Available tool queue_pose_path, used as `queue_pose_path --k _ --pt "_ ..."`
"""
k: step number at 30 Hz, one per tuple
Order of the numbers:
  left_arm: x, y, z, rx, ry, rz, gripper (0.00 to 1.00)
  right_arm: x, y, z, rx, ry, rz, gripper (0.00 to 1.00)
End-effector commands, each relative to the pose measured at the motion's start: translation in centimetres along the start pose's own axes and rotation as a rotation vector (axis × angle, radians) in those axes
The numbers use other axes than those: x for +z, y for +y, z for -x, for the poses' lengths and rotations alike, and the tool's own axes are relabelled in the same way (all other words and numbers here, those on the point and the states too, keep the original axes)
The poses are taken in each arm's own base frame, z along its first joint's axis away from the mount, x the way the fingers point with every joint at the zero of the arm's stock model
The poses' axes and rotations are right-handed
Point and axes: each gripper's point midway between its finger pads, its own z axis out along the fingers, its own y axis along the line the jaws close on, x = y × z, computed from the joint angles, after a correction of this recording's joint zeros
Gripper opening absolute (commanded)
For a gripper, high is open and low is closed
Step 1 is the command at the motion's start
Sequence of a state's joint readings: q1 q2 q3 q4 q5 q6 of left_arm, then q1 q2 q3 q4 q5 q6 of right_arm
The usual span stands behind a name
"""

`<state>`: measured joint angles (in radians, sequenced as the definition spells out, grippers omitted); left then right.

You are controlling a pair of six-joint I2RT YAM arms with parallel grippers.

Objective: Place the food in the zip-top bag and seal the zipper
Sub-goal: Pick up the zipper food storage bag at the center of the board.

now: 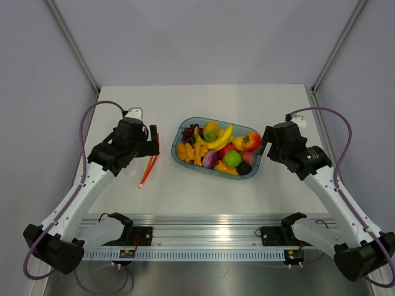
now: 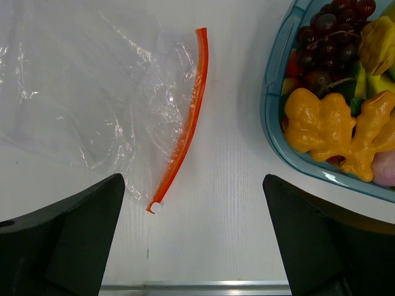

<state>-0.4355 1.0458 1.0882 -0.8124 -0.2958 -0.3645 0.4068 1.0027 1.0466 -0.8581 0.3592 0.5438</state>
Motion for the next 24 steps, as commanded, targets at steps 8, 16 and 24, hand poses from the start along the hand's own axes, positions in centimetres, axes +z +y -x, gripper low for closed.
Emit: queue_pose_path --k 8,16,24 --pt "0.6 1.5 1.0 -0.007 -0.031 0.114 0.99 -0.4 0.7 1.3 0.037 -0.059 0.034 1.0" --pt "1.9 0.9 -1.2 0.049 0.072 0.088 0.99 0.1 1.6 0.6 0.046 -0.028 0.072 0.99" --pt "5.7 0.9 -4.5 0.067 0.203 0.212 0.96 0.2 2.1 0.5 0.039 -0.035 0.104 1.0"
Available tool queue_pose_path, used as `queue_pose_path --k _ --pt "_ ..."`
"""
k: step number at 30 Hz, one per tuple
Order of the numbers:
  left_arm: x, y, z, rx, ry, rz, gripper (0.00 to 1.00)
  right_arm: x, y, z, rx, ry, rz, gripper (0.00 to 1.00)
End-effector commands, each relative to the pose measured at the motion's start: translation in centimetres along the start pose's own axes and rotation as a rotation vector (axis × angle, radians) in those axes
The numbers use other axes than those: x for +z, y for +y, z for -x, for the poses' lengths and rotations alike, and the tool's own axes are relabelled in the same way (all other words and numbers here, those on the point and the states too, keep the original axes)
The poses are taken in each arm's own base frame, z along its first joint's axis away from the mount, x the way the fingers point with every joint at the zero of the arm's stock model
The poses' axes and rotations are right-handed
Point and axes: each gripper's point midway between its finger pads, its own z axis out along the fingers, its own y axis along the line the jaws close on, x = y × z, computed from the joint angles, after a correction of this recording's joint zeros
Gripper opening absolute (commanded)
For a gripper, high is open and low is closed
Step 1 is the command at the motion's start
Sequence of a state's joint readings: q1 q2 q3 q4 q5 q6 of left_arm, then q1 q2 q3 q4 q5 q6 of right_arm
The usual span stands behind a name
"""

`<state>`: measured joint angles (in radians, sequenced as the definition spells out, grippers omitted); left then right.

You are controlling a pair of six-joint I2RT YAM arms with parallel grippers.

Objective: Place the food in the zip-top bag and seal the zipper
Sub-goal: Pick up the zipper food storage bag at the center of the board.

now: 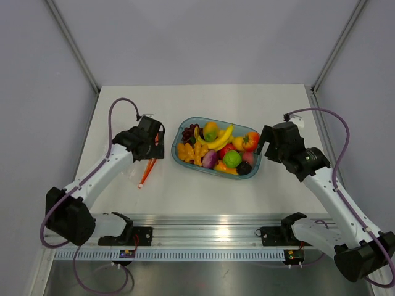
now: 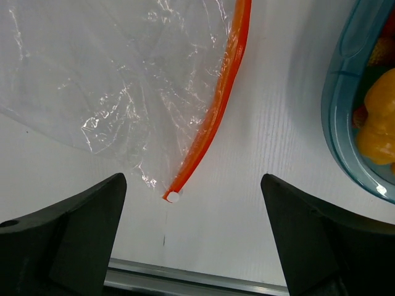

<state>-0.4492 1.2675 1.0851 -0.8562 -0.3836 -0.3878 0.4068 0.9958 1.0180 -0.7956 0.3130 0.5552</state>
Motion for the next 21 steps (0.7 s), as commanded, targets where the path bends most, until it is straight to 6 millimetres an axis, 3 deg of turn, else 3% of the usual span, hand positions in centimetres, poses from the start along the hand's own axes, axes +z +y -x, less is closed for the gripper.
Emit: queue_pose_path --k 1,8,12,17,21 --pt "1.5 -0.6 -0.5 -0.012 0.009 0.059 0.91 -0.1 0.9 0.6 0.015 -0.03 0.046 0.99" --pt "5.5 -0.7 -1.2 0.013 0.048 0.198 0.72 0.3 1.6 0.3 0.014 -0.009 0.071 0.99" --pt "6.4 0.0 -0.9 0.052 0.049 0.269 0.65 0.0 1.5 0.4 0.013 -0.018 0.074 1.0" --pt "8.2 -0.5 -1.2 0.07 0.084 0.299 0.61 -0.1 1.6 0.5 0.016 -0.021 0.082 1.0" --pt "8.4 0.2 -0.2 0.081 0.064 0.372 0.51 -0.2 2.0 0.3 0.017 -0.008 0.098 0.99"
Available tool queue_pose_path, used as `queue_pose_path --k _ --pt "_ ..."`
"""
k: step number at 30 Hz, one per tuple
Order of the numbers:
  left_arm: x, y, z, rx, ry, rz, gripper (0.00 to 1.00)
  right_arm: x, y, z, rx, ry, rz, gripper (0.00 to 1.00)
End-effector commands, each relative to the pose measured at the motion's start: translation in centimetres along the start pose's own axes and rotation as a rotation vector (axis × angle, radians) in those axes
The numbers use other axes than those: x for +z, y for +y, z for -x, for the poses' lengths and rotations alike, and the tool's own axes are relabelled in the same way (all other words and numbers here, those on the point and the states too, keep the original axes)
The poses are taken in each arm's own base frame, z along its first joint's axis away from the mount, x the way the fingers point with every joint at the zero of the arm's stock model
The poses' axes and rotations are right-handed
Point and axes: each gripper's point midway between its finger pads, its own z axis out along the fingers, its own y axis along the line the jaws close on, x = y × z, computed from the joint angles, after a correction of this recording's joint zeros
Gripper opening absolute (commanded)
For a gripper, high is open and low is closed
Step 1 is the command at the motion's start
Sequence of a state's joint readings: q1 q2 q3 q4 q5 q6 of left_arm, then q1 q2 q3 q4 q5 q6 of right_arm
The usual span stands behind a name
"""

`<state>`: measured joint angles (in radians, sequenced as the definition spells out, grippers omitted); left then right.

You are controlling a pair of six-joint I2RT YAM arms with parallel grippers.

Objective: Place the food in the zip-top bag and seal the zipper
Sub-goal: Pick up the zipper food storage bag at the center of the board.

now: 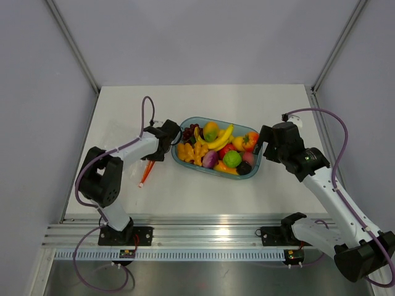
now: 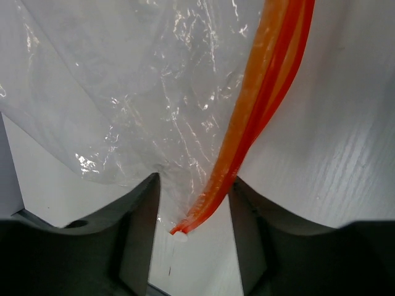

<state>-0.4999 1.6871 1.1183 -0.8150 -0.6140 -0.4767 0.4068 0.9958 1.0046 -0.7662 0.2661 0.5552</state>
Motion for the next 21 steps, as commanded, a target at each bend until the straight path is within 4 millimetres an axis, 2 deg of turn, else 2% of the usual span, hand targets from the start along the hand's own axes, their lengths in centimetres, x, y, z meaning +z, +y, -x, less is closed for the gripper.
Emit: queue_pose_path --k 1,3,4,5,6,7,11,15,17,18,19,21 --pt "-0.5 0.8 3.2 -0.053 -0.095 0.077 0.44 -0.3 1.1 0.6 0.01 -0.021 0.053 0.99" --pt "-0.4 1.4 3.8 -0.053 -0.108 0.113 0.36 -0.2 1.1 0.6 0.011 -0.022 0.052 1.0" --pt "-0.6 1.5 4.1 -0.051 -0.112 0.119 0.27 -0.2 1.2 0.5 0.007 -0.021 0.056 0.99" --pt "-0.4 1.6 4.1 -0.044 -0.108 0.127 0.22 -0.3 1.2 0.5 0.008 -0.02 0.058 0.99" --pt "-0.4 1.9 4.2 -0.045 -0.11 0.14 0.13 -0.3 1.2 0.5 0.007 -0.019 0.059 0.99" --pt "-0.6 2.0 4.4 -0.044 -0.11 0.144 0.0 -0.3 1.3 0.4 0.005 -0.013 0.068 0.99" --pt "-1.7 2.6 5.0 -0.044 -0.11 0.138 0.0 -0.6 1.7 0.3 -0.001 -0.007 0.095 0.99" --pt "-5.7 3.1 6.3 -0.066 -0.137 -0.011 0.0 -0.9 2.6 0.5 -0.019 -0.003 0.14 0.99" --pt "-7.4 2.9 6.1 -0.057 -0.114 -0.102 0.0 -1.1 3.7 0.7 -0.027 0.013 0.187 0.99" --pt "-9.2 3.5 6.9 -0.075 -0.147 -0.142 0.0 -1.2 4.7 0.7 -0.028 0.024 0.233 0.99" --pt "-10.1 3.2 6.4 -0.061 -0.124 -0.194 0.0 -1.3 5.5 1.0 -0.025 0.023 0.257 1.0" --pt "-12.1 3.7 6.6 -0.067 -0.137 -0.253 0.0 -1.7 7.6 1.3 -0.024 0.02 0.327 0.99"
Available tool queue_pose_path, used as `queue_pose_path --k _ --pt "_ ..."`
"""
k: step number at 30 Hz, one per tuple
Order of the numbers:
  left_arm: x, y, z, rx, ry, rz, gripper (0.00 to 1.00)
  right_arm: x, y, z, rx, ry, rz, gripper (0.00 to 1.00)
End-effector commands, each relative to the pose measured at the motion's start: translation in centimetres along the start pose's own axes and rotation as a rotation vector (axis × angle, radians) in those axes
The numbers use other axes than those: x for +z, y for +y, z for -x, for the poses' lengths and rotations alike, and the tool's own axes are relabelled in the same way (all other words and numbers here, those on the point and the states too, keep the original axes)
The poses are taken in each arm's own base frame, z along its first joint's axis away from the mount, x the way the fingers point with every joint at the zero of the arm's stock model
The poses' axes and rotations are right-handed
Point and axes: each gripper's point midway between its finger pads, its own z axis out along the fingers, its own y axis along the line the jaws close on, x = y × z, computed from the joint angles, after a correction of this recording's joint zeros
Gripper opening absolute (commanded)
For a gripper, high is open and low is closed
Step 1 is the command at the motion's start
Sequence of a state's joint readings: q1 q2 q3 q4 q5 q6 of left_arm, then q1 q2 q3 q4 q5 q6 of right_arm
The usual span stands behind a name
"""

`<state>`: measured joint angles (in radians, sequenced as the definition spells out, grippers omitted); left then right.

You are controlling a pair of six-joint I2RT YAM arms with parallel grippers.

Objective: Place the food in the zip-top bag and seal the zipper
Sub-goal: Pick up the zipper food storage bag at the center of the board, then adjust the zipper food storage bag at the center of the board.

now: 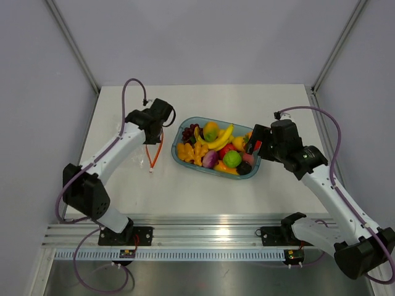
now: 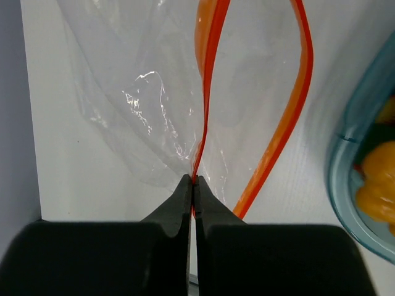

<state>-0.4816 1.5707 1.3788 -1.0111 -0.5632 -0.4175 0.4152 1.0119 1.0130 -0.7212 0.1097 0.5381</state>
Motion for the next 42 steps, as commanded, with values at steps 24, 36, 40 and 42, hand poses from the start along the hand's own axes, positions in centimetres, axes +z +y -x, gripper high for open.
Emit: queue_pose_path --k 24,36,40,42 --pt "-10.8 -2.0 2.2 -0.157 -0.046 -0.462 0.0 5.1 29.9 -4.4 -0.123 0.102 0.579 0.77" --pt "-12.6 0.9 0.9 -0.138 -0.059 -0.422 0.0 8.1 31.4 -6.8 -0.156 0.188 0.582 0.0" --pt "-12.6 4.4 0.2 -0.122 -0.076 -0.275 0.0 7.3 32.0 -7.8 -0.159 0.25 0.636 0.0" --pt "-13.0 4.8 -0.2 -0.117 -0.072 -0.272 0.0 6.5 32.4 -8.8 -0.147 0.309 0.685 0.0"
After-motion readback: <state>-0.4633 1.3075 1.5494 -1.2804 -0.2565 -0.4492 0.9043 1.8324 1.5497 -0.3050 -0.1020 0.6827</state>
